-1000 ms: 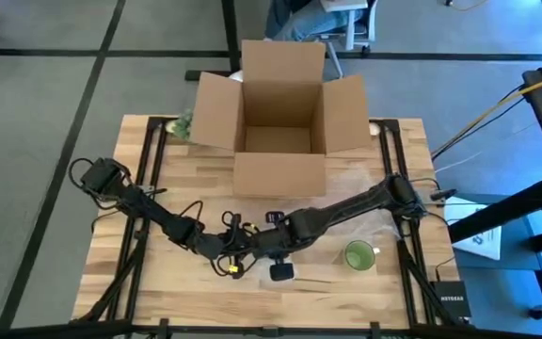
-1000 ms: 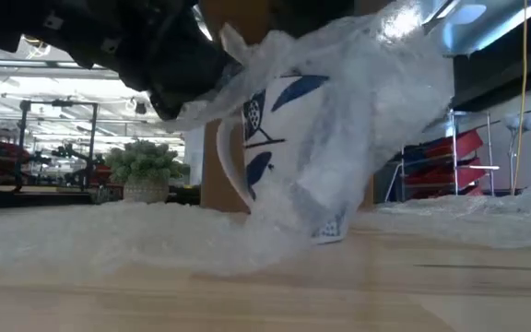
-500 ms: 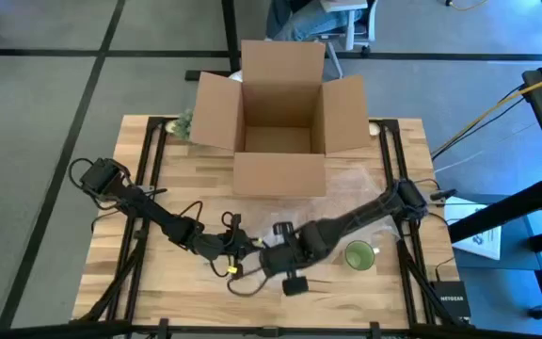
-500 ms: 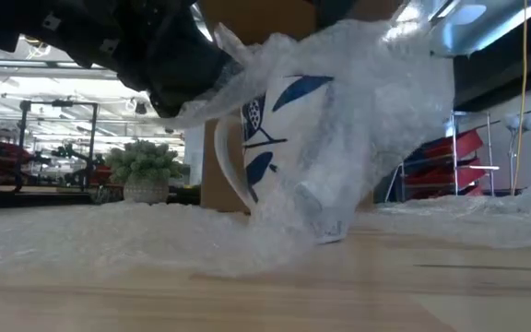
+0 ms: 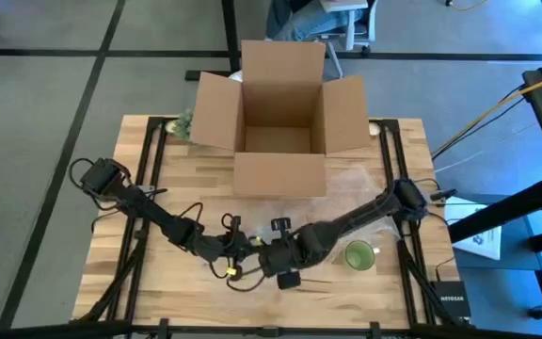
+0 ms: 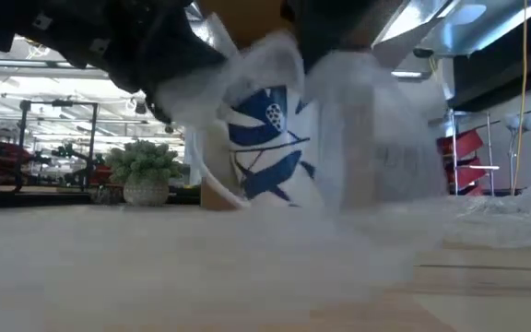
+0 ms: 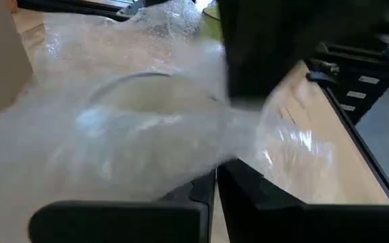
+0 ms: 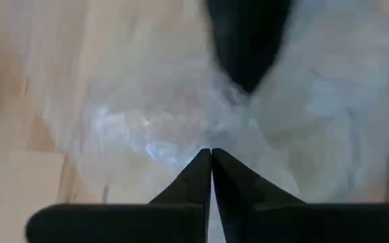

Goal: Wrap mug
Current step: Wrap the white mug with bubble wrap

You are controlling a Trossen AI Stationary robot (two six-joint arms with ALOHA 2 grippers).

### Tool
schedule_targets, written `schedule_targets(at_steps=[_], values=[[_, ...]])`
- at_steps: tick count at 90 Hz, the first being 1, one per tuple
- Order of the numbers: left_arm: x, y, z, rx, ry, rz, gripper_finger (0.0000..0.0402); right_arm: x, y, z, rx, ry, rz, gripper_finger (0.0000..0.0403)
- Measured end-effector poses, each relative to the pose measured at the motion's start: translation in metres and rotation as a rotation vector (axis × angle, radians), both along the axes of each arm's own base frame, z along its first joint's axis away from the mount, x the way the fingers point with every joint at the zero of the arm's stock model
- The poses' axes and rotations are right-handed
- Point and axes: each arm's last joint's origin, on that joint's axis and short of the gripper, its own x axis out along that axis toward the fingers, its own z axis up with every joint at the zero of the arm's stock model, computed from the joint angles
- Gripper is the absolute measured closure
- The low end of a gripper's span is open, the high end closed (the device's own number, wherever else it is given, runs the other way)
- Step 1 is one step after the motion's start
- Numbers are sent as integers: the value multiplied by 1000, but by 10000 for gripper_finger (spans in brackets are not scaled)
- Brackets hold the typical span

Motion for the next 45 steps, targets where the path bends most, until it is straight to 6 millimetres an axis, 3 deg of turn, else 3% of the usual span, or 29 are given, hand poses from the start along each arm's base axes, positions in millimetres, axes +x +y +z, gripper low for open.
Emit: schedule_targets(at_steps=[31, 45], values=[[0, 1, 0, 4, -6, 10, 402, 6, -17, 6, 3, 6, -34, 400], [2, 2, 3, -9, -30, 16, 402, -4, -23, 16, -19, 39, -50, 400]])
